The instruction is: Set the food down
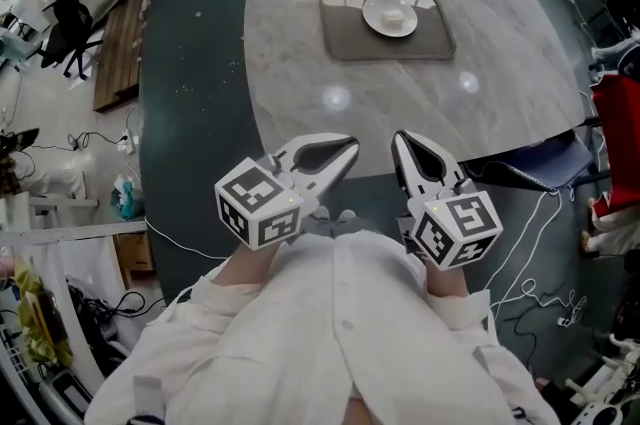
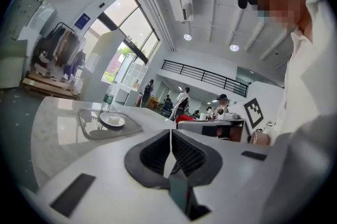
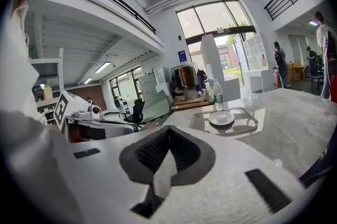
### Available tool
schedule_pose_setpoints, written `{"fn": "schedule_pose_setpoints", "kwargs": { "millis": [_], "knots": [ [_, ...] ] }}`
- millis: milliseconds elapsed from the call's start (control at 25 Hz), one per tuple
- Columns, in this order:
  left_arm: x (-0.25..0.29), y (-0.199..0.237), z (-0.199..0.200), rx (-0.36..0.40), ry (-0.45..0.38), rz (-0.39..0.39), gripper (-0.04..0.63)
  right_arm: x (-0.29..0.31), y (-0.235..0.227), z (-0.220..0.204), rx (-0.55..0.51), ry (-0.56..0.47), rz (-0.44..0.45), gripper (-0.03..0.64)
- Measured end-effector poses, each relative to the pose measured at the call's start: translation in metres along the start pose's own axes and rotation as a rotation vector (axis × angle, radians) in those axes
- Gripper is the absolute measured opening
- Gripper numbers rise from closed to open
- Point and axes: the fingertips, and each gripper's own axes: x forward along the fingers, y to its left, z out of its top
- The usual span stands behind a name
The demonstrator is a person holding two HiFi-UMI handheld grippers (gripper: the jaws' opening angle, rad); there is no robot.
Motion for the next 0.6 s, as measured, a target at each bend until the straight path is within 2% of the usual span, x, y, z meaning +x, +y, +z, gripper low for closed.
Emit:
{"fn": "schedule_pose_setpoints", "kwargs": {
  "millis": [440,600],
  "knots": [
    [0.02,-0.014,0.014,-0.01,-0.034,0.022,0.023,-0.006,0.0,0.017,-0.036,-0.027,0.061,0.003],
    [0.023,-0.016,0.01,-0.008,-0.012,0.016,0.023,-0.008,-0.001,0.014,-0.038,-0.019,0.072,0.003]
  ]
}}
